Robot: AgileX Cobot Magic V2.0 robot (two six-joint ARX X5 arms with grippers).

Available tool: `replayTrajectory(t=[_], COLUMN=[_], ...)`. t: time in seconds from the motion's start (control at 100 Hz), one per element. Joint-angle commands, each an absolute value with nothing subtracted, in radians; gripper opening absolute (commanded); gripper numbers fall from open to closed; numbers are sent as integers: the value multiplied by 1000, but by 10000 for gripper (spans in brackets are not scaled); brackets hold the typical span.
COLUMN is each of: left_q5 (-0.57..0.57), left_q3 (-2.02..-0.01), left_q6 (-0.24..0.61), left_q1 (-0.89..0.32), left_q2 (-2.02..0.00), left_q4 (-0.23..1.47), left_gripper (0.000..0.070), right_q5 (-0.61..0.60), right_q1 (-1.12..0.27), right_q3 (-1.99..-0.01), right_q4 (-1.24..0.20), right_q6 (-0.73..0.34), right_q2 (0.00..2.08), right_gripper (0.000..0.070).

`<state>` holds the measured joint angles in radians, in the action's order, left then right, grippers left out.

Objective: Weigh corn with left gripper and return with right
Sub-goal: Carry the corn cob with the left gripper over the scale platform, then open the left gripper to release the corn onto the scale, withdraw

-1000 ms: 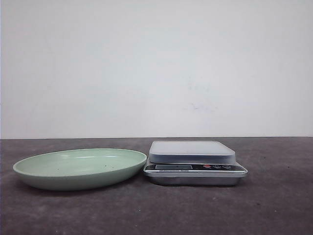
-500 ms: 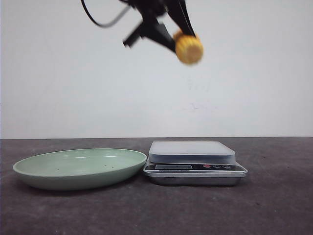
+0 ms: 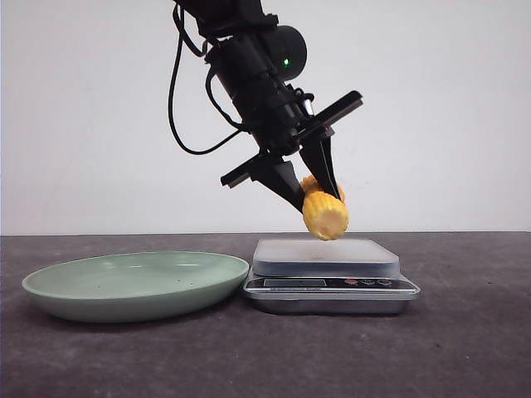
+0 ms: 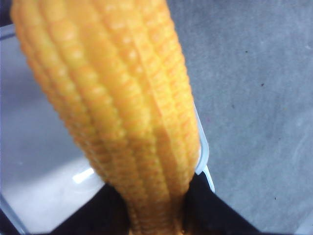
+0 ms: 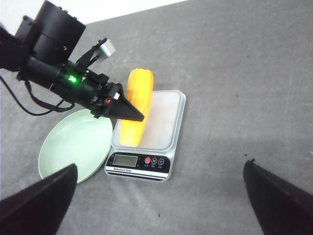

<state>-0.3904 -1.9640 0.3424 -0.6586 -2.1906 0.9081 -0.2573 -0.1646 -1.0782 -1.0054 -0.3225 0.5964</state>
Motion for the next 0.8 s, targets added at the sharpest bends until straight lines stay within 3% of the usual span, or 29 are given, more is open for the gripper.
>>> replayTrajectory(t=[0.0,0.29,0.38,0.53,0.69,0.79], left_q5=[-389,-389,-388,-381,-382,-381], left_q3=[-1985,-1985,-1985,-1985,-1985,-1986], left_q6=[357,358,359,359,359,359], left_q1=[-668,-669,-668,-668,-668,-666], left_q2=[-2221,-2243,-2245,-2245,-2245,-2244], left_q4=[897,937,942,947,952,962], left_gripper=[3,5,55,227,499,631], right_q5=[-253,-254,-254,-254,-254,-254], right_q1=[-168,-168,-168,-168,-168,-168], right_q3=[-1096,-1096,-1096,-1096,-1096,-1096], right_q4=[-1002,-1004,-1004,-1004,-1005,-1005], right_q6=[-323,-334,-334,-337,-337,-338], right_q2=[595,590,590,590,590,590], right_gripper=[682,682,682,682,682,682])
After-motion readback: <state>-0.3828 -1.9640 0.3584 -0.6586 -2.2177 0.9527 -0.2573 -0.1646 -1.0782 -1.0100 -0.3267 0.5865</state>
